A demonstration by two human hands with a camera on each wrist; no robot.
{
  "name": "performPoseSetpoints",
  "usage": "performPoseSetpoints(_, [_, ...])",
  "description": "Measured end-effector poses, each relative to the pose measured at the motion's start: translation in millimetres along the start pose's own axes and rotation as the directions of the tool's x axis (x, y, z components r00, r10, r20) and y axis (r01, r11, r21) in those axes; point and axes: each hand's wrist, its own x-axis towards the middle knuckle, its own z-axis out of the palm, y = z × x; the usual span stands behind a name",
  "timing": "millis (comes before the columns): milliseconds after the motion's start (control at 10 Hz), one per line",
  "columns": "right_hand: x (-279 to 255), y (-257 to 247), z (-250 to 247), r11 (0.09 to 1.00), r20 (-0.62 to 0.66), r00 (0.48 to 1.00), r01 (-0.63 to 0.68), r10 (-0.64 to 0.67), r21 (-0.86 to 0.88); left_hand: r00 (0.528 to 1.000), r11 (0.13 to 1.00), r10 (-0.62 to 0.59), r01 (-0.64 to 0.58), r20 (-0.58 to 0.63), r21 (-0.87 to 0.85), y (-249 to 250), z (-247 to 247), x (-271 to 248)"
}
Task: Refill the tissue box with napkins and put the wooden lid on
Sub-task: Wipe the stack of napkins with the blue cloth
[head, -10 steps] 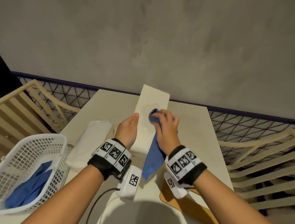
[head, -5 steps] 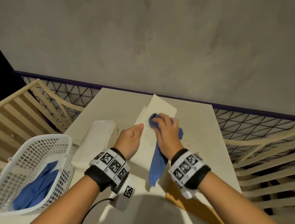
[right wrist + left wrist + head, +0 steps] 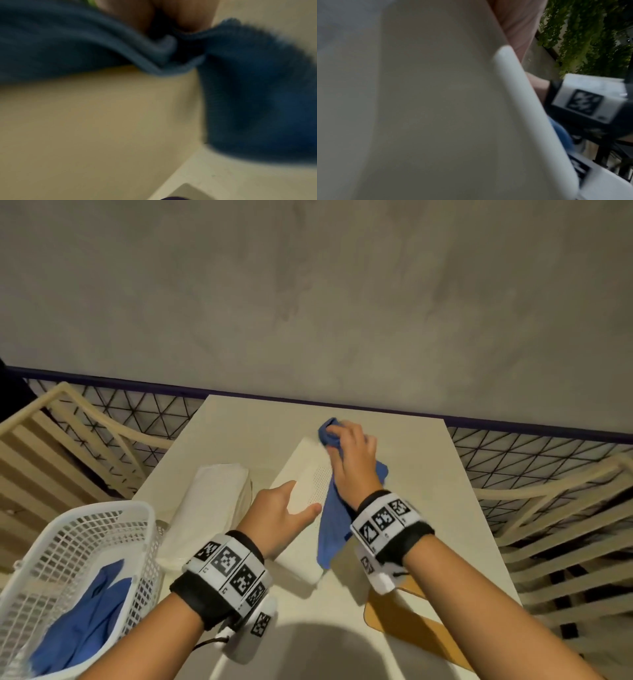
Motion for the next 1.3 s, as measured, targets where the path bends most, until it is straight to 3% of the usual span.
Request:
performPoseSetpoints(100, [15.6, 9.2, 3.7, 0.980, -0.105, 0.974, -0.200, 0.200, 0.009, 0.999, 1.000, 0.016, -0.016, 0.031, 0.007, 0.1, -3.1, 0.2])
performPoseSetpoints(200, [-1.4, -10.4, 15.1, 0.991, -0.040, 0.991, -0.131, 0.129, -0.040, 0.999, 0.999, -0.023, 0.022, 0.022, 0.023, -3.4, -5.9, 1.9])
performPoseSetpoints(300, [-9.5, -12.8, 18.9, 0.999, 0.046, 0.998, 0.035, -0.034, -0.019, 0.999, 0.999, -0.033, 0.033, -0.005, 0.025, -7.0, -7.6, 0.9])
performPoseSetpoints(400, [12.3, 4.3, 14.1, 0.992, -0.001, 0.992, -0.130, 0.130, -0.003, 1.000, 1.000, -0.009, 0.009, -0.002, -0.007, -6.6, -5.1, -2.0])
performPoseSetpoints(500, [10.5, -3.0, 9.4, 0.979, -0.059, 0.978, -0.202, 0.200, -0.026, 1.000, 1.000, 0.002, -0.002, 0.002, -0.014, -6.2, -5.1, -2.8])
performPoseSetpoints(600, [-18.3, -21.4, 9.8, 0.999, 0.044, 0.998, -0.035, 0.035, 0.003, 0.999, 0.999, -0.033, 0.033, 0.004, -0.005, -5.1, -7.2, -3.9])
performPoseSetpoints(700, [-24.8, -12.9, 2.8, 1.000, 0.061, 0.998, -0.006, 0.005, 0.017, 1.000, 0.999, -0.025, 0.025, -0.006, 0.029, -2.3, -6.2, -6.2])
performPoseSetpoints(800, [-12.6, 11.0, -7.9, 0.981, -0.032, 0.982, -0.185, 0.188, 0.065, 1.000, 0.999, -0.027, 0.027, -0.010, -0.018, 1.2, -3.6, -8.8])
performPoseSetpoints(900, [-4.7, 31.7, -25.4, 0.821, -0.013, 0.895, -0.404, 0.446, 0.403, 0.999, 0.998, -0.039, 0.038, -0.032, -0.046, 3.5, -1.0, -8.8])
performPoseSetpoints(1000, [-4.8, 41.8, -38.8, 0.543, 0.157, 0.790, -0.537, 0.593, 0.646, 0.998, 0.997, -0.037, 0.034, -0.041, -0.071, 12.5, -2.0, -8.3])
performPoseSetpoints(1100, [-9.7, 50.9, -44.9, 0.339, 0.298, 0.699, -0.618, 0.650, 0.710, 0.999, 0.987, -0.013, 0.021, 0.050, -0.159, 20.3, -1.3, -5.1])
performPoseSetpoints(1200, [-17.9, 60.3, -51.5, 0.267, 0.333, 0.651, -0.645, 0.682, 0.716, 0.961, 0.946, 0.114, -0.028, 0.251, -0.324, 29.8, -4.0, 0.6])
performPoseSetpoints(1300, [-19.2, 67.6, -59.3, 0.189, 0.379, 0.675, -0.610, 0.633, 0.770, 0.891, 0.913, 0.149, 0.043, 0.428, -0.406, 35.8, -7.8, 10.6])
